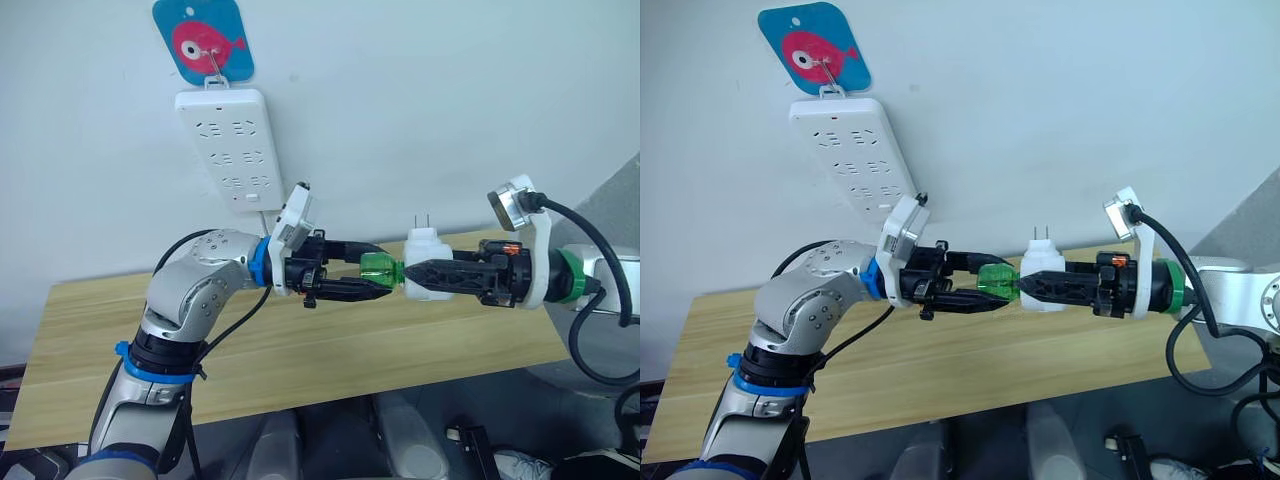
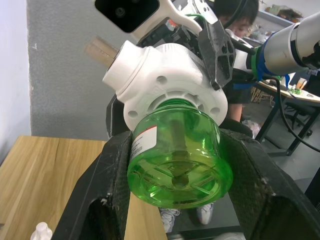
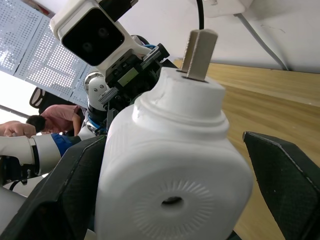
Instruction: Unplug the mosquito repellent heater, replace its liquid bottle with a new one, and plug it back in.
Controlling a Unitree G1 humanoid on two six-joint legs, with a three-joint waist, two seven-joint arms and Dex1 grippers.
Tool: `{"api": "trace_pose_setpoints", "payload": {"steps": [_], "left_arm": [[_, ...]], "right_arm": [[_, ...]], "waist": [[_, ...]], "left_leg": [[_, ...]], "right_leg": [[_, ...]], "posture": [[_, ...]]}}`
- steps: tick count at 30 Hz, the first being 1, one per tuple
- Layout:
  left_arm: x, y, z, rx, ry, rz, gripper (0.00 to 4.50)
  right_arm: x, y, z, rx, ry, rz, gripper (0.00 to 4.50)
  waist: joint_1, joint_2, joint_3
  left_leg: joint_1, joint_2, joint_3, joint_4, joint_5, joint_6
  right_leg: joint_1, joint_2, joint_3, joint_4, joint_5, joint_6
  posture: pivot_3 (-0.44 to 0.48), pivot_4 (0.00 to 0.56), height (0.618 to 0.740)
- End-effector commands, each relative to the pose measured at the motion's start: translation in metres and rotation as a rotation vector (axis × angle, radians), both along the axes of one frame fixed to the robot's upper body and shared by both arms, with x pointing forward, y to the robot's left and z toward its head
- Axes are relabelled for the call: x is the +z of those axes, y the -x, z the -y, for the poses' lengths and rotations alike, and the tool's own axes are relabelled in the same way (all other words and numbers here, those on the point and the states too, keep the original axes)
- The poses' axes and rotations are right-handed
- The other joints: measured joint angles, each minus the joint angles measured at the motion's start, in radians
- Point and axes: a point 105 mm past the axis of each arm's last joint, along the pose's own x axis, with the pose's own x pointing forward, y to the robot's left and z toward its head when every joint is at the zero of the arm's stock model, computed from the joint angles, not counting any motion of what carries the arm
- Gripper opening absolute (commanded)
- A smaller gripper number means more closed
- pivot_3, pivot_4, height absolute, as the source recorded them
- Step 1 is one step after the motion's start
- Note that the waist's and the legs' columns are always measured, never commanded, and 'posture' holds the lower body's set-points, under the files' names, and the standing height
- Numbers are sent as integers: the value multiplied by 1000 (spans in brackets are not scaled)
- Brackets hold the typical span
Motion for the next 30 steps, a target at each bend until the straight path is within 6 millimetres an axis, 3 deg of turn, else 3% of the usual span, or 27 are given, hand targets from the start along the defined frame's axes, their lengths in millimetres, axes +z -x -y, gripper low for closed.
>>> {"api": "trace_pose_setpoints", "payload": {"steps": [1, 17, 30], "left_arm": [[5, 2, -2, 0, 23, 40, 2251], [0, -2, -5, 40, 45, 19, 2251], [0, -5, -9, 55, 63, -26, 2251]], "right_arm": [[15, 4, 4, 10, -23, 34, 4500], [23, 1, 18, -19, 7, 34, 4500], [29, -4, 50, -133, 73, 128, 4500]], "waist": [[0, 0, 0], [0, 0, 0], [1, 1, -1]], "left_leg": [[0, 0, 0, 0, 0, 0], [0, 0, 0, 0, 0, 0], [0, 0, 0, 0, 0, 0]], "right_leg": [[0, 0, 0, 0, 0, 0], [0, 0, 0, 0, 0, 0], [0, 0, 0, 0, 0, 0]], "posture": [[-242, 201, 740], [-242, 198, 740], [-245, 196, 740]]}}
